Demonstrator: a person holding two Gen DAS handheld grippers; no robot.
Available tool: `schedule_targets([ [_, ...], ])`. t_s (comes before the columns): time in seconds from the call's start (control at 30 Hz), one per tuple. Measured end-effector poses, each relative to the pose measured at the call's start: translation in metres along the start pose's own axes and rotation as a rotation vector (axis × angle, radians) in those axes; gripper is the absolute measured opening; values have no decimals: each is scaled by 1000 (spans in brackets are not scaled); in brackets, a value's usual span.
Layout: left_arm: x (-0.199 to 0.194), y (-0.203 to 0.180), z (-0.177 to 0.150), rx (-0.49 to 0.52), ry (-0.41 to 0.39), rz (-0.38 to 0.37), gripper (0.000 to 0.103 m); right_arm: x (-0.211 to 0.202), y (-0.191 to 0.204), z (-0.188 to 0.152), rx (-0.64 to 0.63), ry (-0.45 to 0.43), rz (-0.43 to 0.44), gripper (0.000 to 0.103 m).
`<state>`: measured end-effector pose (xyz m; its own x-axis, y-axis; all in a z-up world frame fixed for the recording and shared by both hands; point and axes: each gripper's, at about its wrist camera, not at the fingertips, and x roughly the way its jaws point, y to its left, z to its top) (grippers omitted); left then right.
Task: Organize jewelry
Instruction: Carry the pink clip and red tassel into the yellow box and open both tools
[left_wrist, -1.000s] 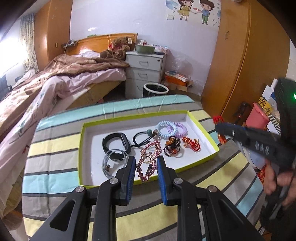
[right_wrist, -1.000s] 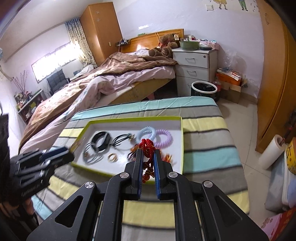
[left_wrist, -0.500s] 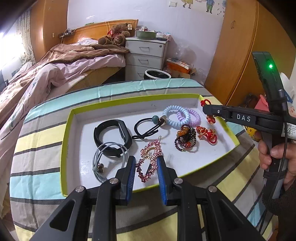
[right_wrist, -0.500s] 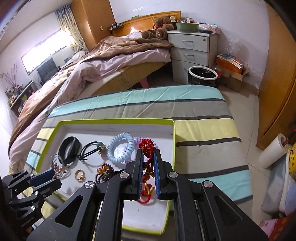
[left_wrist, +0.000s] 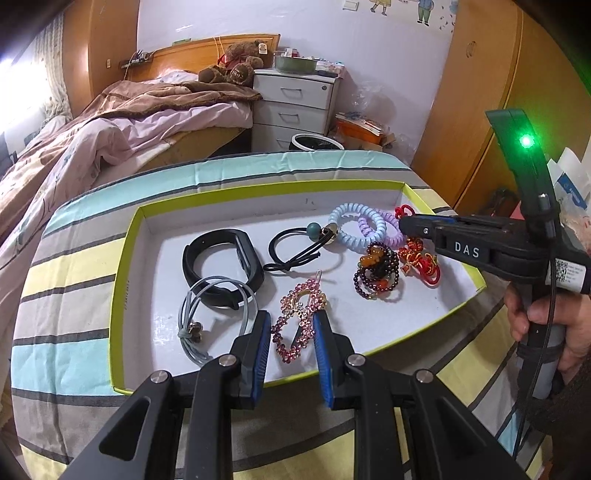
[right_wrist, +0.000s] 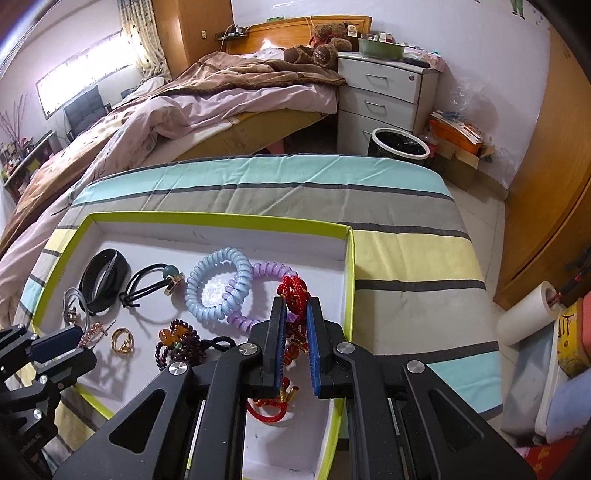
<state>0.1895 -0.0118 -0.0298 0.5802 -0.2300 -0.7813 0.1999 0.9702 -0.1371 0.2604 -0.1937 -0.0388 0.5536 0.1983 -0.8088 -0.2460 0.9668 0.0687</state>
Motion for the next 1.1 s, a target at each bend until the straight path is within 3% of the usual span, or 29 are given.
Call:
schedule_targets([
  [0.3,-1,3,1,-12,0,-7,24,1,4,-1,-18,-11,-8,12],
  [0.7,-2,1,2,-9,2,-2,24,-1,8,-2,-15,-25,-4,24],
  [0.9,-5,0,2,-11,-9,2,32,-8,12,-1,-23,-47,11,38],
  [1.1,-22,-5,1,-22,-44,12,35,-26,12,-5,9,-92,40,39],
])
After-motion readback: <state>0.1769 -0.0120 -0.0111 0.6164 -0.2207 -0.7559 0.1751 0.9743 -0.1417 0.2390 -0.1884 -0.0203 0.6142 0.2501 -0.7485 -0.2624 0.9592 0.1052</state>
